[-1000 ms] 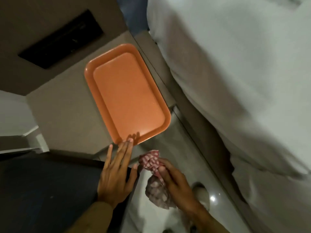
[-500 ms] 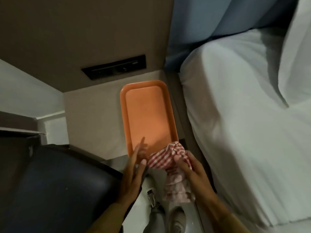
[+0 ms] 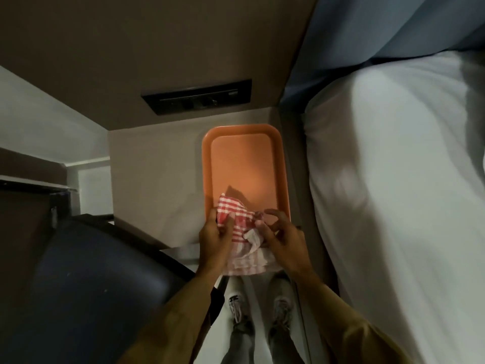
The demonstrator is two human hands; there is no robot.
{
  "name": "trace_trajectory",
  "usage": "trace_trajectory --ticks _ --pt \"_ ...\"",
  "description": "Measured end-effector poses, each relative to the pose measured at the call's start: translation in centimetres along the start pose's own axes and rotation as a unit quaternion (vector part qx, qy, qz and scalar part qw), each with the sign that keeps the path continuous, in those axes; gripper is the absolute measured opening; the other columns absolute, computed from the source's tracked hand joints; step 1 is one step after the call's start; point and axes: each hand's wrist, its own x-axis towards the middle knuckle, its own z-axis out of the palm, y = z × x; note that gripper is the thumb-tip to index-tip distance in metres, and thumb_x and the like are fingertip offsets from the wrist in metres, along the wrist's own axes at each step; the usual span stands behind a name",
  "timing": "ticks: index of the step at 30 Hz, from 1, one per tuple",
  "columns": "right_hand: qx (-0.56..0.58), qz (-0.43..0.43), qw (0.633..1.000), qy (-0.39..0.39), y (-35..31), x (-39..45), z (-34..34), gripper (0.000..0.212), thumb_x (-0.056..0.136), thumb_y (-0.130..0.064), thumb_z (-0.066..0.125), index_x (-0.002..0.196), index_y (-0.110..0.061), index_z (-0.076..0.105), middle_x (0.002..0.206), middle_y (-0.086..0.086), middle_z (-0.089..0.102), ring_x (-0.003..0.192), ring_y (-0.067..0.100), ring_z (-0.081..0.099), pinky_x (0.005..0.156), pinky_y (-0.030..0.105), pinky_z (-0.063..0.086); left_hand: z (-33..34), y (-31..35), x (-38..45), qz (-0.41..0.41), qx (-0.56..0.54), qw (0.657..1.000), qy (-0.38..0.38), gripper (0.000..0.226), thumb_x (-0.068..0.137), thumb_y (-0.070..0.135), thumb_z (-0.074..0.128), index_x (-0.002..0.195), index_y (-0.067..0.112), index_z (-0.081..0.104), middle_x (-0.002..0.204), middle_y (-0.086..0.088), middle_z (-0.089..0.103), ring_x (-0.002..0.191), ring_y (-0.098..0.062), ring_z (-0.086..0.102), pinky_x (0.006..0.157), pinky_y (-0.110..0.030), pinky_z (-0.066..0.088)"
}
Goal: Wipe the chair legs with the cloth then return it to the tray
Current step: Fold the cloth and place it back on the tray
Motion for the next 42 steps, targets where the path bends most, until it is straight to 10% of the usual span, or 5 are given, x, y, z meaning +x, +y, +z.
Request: trace_trajectory --ticks 4,8,12,28,42 --pt "0.002 -0.033 0.999 0.042 0.7 1.2 2.7 0.029 0.109 -0.038 0.053 0.122 -0.064 0.053 0.11 -0.042 0.066 0.098 -0.008 0.074 0.082 0.014 0.065 0.5 -0.7 2.0 0.102 0.025 0.994 0.015 0.04 0.113 0.033 0.054 0.146 0.013 0.058 0.121 -0.002 0.075 0.103 0.004 0.074 0.08 -0.001 0.054" --pt "-0.06 -0.041 0.995 0.074 3.4 2.6 4.2 0.044 0.087 -0.084 0.05 0.127 -0.067 0.05 0.131 -0.025 0.059 0.116 0.005 0.07 0.092 0.034 0.066 1.7 -2.2 4.2 0.114 0.081 0.99 0.003 0.054 0.113 0.036 0.052 0.163 0.02 0.041 0.148 -0.008 0.063 0.129 -0.01 0.067 0.106 -0.028 0.061" --pt "-0.19 -0.016 0.981 -0.02 4.9 3.0 4.4 0.07 0.09 -0.056 0.042 0.159 -0.049 0.029 0.152 0.003 0.037 0.131 0.021 0.055 0.104 0.046 0.061 2.4 -3.9 4.9 0.109 0.229 0.966 -0.041 0.076 0.113 0.021 0.053 0.174 0.026 0.008 0.174 -0.013 0.025 0.15 -0.028 0.045 0.114 -0.046 0.056" --pt "-0.372 -0.058 0.925 -0.05 6.1 5.9 3.0 0.082 0.091 -0.074 0.024 0.164 -0.048 -0.002 0.153 0.003 0.025 0.131 0.024 0.06 0.083 0.037 0.067 2.7 -3.8 6.8 0.12 0.531 0.834 -0.087 0.089 0.109 0.061 0.04 0.172 0.033 -0.015 0.182 -0.01 -0.02 0.162 -0.035 0.029 0.118 -0.043 0.05" --pt "-0.096 0.076 0.981 0.151 3.9 8.5 0.1 0.032 0.106 -0.031 0.056 0.136 -0.022 0.061 0.131 0.006 0.07 0.104 0.022 0.071 0.089 0.047 0.066 -0.3 -2.6 6.1 0.023 0.232 0.964 0.125 0.048 0.111 0.029 0.058 0.154 0.008 0.057 0.141 -0.02 0.066 0.127 -0.038 0.068 0.106 -0.055 0.059"
